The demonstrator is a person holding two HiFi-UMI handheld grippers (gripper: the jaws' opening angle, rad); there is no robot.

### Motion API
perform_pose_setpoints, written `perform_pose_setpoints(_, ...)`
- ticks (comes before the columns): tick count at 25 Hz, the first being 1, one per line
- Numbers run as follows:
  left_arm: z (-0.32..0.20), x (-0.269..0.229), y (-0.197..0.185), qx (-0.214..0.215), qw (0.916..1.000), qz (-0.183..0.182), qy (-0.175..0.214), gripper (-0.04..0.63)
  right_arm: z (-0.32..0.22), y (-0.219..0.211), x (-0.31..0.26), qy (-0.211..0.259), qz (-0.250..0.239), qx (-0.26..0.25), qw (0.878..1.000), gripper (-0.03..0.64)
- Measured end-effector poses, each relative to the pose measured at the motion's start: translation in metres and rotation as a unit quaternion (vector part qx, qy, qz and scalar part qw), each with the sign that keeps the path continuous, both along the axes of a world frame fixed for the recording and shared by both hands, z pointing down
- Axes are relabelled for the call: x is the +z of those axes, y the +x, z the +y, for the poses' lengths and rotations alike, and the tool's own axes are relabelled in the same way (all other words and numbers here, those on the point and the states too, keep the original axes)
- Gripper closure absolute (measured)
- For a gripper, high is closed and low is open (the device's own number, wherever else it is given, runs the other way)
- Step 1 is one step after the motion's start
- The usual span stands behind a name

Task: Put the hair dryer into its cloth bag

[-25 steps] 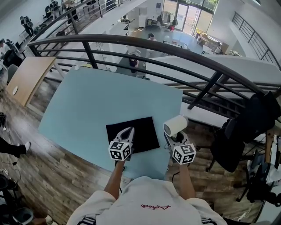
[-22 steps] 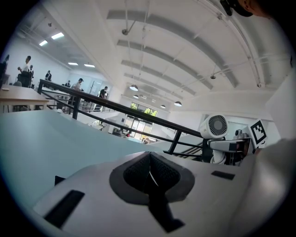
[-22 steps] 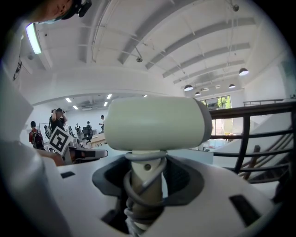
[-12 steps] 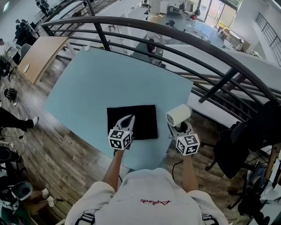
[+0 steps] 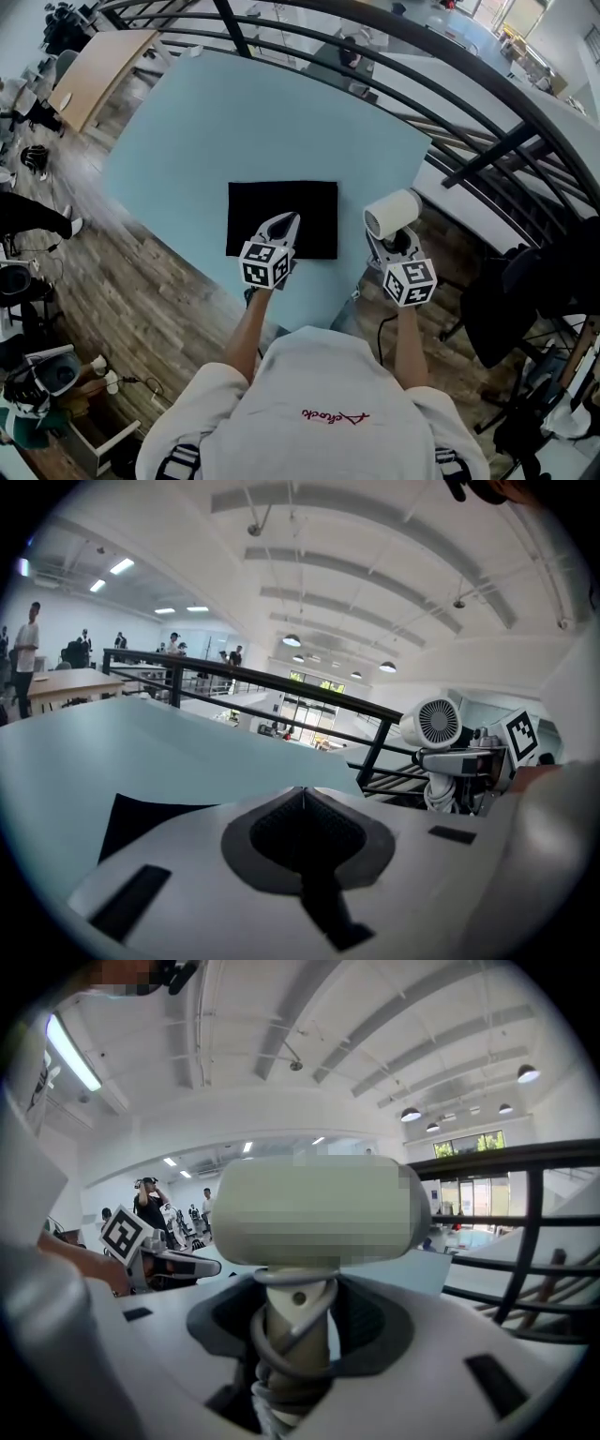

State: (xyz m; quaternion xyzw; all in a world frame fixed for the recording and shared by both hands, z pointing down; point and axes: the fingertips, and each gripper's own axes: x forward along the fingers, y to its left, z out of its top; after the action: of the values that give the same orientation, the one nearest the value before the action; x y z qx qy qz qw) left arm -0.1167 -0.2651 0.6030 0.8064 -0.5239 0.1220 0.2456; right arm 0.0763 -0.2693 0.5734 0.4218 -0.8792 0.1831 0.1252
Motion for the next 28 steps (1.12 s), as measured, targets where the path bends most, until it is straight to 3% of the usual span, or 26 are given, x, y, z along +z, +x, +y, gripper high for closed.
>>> perform_pose_setpoints(9, -0.015, 0.052, 0.063, 0.059, 0.9973, -0.018, -0.039, 0.589, 0.015, 0.022, 0.014, -0.018, 0.002, 0.023, 1.0, 0.4)
perform_pose_setpoints(22, -0.011, 0.131, 0.106, 0.094, 0.9854, -0.085, -0.114, 0.586, 0.033, 0.061, 0.028, -0.033, 0.013, 0.053, 0.998, 0.4)
perform_pose_setpoints(23, -0.011, 0.134, 0.108, 0.098, 0.9841, -0.088, -0.119, 0.573, 0.033, 0.062, 0.029, -0.034, 0.013, 0.055, 0.998, 0.401)
perform_pose_setpoints(25, -0.011, 0.142, 0.111, 0.1, 0.9822, -0.093, -0.129, 0.482, 0.033, 0.066, 0.031, -0.036, 0.013, 0.057, 0.998, 0.4)
perform_pose_setpoints(28, -0.011, 0.15, 0.11, 0.094, 0.9798, -0.107, -0.141, 0.477, 0.033, 0.071, 0.033, -0.037, 0.014, 0.06, 0.997, 0.401)
